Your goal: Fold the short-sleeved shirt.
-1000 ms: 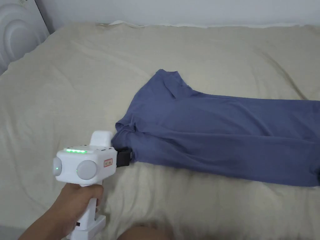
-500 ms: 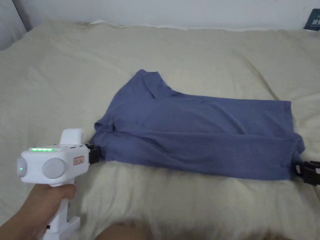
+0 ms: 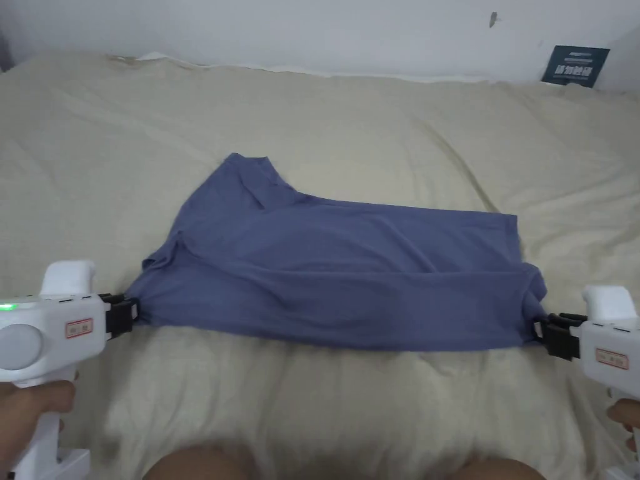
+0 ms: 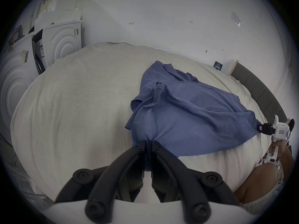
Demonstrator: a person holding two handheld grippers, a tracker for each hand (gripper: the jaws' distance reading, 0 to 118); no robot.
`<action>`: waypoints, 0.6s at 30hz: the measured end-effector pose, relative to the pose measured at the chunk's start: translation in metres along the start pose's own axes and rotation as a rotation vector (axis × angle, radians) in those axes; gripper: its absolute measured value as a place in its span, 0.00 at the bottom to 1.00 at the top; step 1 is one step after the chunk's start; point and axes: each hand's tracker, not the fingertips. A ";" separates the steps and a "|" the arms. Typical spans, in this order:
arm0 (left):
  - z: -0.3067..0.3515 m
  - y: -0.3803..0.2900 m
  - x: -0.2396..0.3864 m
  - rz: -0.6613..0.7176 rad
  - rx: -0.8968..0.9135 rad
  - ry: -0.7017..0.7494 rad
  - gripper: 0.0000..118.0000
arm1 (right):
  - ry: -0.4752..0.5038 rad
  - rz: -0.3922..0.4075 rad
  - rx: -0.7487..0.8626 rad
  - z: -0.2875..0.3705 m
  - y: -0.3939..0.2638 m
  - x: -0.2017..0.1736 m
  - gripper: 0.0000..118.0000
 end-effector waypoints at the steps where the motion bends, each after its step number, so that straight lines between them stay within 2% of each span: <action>1: 0.002 -0.001 0.000 0.001 0.000 -0.004 0.07 | 0.003 0.000 -0.002 0.001 0.000 0.000 0.04; 18: 0.043 -0.036 -0.004 0.018 -0.002 -0.006 0.07 | 0.016 -0.009 -0.004 0.039 -0.023 -0.013 0.04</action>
